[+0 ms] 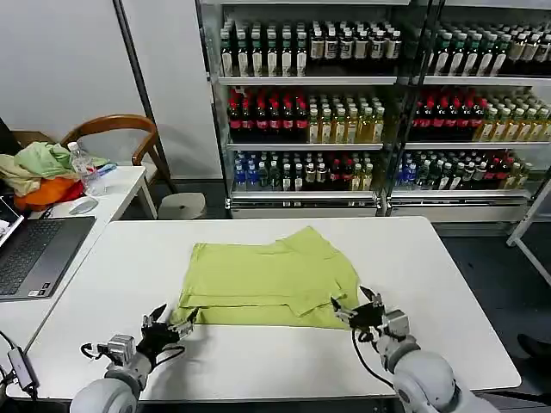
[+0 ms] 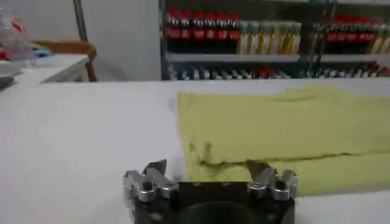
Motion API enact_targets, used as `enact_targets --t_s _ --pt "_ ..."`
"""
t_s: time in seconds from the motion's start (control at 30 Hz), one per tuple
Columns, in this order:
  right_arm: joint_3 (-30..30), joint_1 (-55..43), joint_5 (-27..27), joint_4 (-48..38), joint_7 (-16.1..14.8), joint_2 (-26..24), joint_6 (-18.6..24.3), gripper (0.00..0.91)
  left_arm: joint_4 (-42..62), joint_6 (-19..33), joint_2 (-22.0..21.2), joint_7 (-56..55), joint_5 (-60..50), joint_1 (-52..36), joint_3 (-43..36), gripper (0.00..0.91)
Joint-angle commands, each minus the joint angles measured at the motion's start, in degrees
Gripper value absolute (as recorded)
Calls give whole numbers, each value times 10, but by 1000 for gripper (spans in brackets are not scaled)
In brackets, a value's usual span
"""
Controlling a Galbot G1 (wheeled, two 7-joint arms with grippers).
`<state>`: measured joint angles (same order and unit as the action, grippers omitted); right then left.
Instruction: Fold and organize the clothes.
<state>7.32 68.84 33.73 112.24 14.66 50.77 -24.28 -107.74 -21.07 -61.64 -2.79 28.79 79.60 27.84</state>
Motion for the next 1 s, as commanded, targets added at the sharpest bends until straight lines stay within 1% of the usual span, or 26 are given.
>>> enact_targets --t_s 0.03,0.17,0.2,0.23,0.27,0.3,0.33,0.73,0.93,1.0 --pt "19 55 -2 23 10 -6 -1 907 -3 -30 -2 -64 -1 6 -5 907" --pt "16 50 11 14 19 -1 -4 907 -1 -35 1 -63 5 -2 -6 907" --pt "15 48 21 8 21 0 -4 312 0 -37 1 -63 5 -4 -7 907" --pt "14 45 27 5 21 0 -4 0 1 -38 -1 -66 5 -7 -8 766" --pt "14 44 34 3 21 1 -4 0 1 -39 -3 -68 6 -8 -9 222" --pt "13 42 44 0 23 2 -5 0 0 -41 -4 -68 8 -8 -9 81" --pt "13 41 45 -3 22 2 -3 0 -2 -47 -5 -68 9 -8 -10 50" --pt "-1 32 47 -23 19 6 6 0 -6 -47 -9 -55 17 -3 -18 50" --pt "4 48 34 -3 17 1 16 0 -18 -35 -10 -60 27 17 -21 40" --pt "7 63 19 16 13 -2 19 0 -29 -35 -11 -53 25 31 -15 30"
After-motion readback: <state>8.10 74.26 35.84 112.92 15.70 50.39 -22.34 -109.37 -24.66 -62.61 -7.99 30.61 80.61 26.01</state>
